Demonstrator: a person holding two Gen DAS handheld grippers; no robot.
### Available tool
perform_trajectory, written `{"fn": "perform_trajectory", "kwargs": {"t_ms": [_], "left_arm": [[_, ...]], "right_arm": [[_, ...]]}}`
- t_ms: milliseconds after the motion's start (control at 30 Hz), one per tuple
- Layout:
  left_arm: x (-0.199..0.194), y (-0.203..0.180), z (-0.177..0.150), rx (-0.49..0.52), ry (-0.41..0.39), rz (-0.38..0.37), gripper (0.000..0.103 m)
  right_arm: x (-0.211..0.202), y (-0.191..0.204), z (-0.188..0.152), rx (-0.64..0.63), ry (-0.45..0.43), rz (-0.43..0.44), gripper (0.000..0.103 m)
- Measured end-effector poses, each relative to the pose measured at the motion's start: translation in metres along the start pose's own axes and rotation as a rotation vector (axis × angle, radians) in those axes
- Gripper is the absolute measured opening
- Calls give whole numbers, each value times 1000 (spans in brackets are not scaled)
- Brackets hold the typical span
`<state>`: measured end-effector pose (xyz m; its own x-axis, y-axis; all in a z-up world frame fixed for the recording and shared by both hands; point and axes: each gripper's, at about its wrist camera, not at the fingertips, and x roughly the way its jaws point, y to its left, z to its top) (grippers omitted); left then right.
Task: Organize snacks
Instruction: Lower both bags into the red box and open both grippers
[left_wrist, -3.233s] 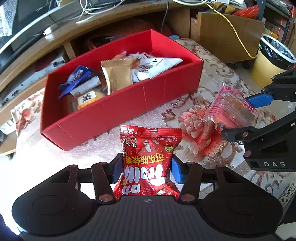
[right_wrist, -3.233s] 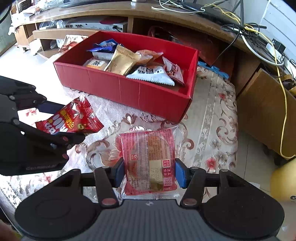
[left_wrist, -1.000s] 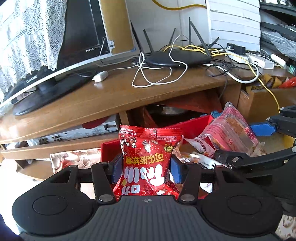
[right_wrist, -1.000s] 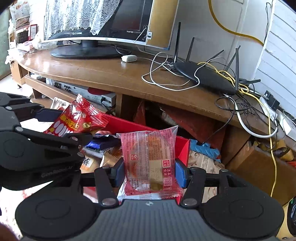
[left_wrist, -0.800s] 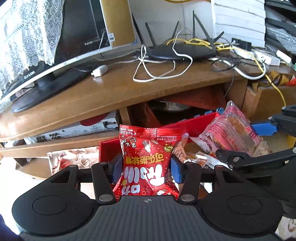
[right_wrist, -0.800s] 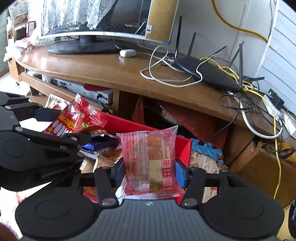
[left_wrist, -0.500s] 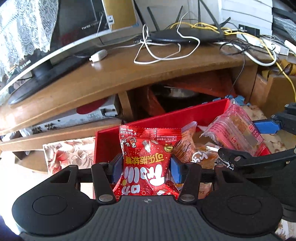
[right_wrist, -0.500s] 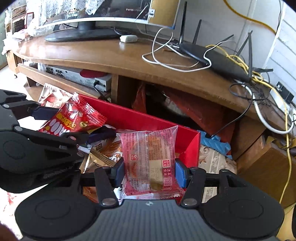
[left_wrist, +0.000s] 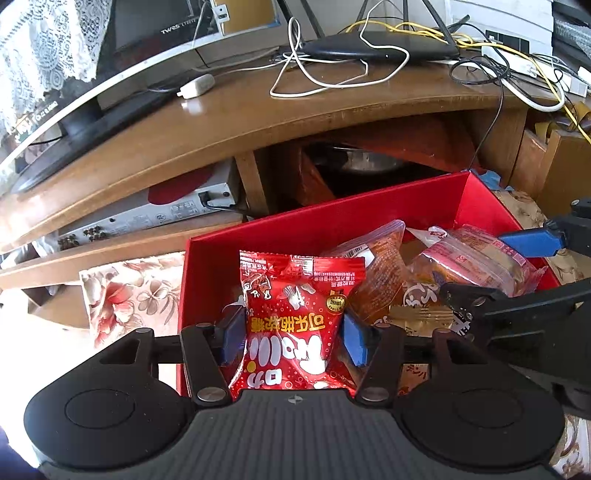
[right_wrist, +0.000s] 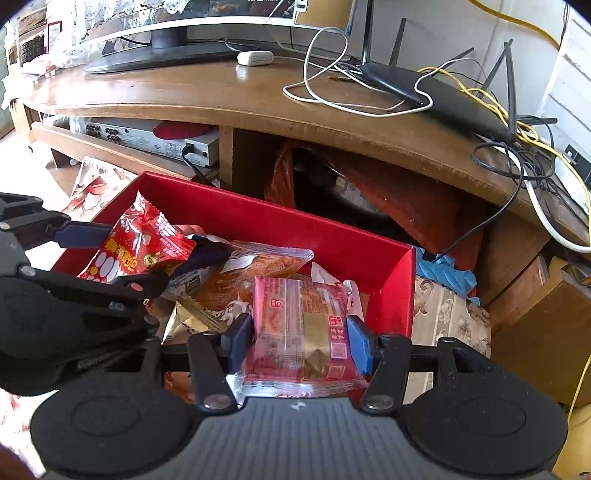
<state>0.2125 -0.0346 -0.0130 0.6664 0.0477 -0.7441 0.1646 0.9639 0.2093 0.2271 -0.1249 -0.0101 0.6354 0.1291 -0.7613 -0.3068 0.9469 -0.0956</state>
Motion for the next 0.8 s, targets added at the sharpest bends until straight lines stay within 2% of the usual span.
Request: {"fn": "perform_trajectory", "kwargs": {"t_ms": [200, 400, 800], "left_arm": [[-3, 3, 1, -1, -9, 6, 74], [-11, 5, 1, -4, -22, 2, 77], [-33, 5, -13, -14, -41, -2, 86]], "right_arm": [[-5, -2, -2, 9, 20, 1, 57], [-14, -6, -9, 30, 45, 13, 59], [-48, -18, -23, 121, 15, -5, 61]]}}
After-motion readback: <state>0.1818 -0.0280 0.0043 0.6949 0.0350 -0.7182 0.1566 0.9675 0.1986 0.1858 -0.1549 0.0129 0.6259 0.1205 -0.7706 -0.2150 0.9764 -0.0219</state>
